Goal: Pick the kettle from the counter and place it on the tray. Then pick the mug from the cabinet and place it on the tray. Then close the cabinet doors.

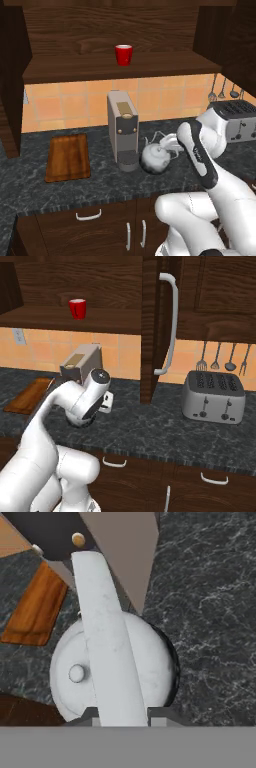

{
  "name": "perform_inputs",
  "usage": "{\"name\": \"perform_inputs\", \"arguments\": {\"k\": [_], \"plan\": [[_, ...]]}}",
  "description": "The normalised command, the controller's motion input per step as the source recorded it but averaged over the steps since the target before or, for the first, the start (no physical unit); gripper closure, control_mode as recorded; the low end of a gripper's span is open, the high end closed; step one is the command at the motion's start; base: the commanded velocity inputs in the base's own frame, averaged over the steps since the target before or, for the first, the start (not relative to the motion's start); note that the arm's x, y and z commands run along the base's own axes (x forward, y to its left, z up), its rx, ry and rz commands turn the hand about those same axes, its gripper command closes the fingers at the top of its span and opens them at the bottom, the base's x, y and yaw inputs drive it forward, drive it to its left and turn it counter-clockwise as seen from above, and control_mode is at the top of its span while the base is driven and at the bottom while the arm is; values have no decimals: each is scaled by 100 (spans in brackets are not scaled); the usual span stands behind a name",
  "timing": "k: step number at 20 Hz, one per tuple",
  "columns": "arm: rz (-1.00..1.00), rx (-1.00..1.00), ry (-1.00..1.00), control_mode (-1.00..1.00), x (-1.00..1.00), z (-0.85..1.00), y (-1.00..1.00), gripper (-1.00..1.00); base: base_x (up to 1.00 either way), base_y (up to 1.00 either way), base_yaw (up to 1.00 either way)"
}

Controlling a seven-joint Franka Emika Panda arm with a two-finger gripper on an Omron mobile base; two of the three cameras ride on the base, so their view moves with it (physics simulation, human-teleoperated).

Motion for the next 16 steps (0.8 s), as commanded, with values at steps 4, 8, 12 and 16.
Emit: {"name": "perform_inputs", "arguments": {"k": [4, 8, 12, 16], "plan": [[0, -2, -3, -100, -69, 55, 98, 100, 0, 0, 0], [0, -5, 0, -100, -65, 45, 100, 100, 0, 0, 0], [-1, -17, -1, -100, -48, 20, 100, 100, 0, 0, 0], [-8, -19, 0, -100, -4, 0, 100, 100, 0, 0, 0]]}}
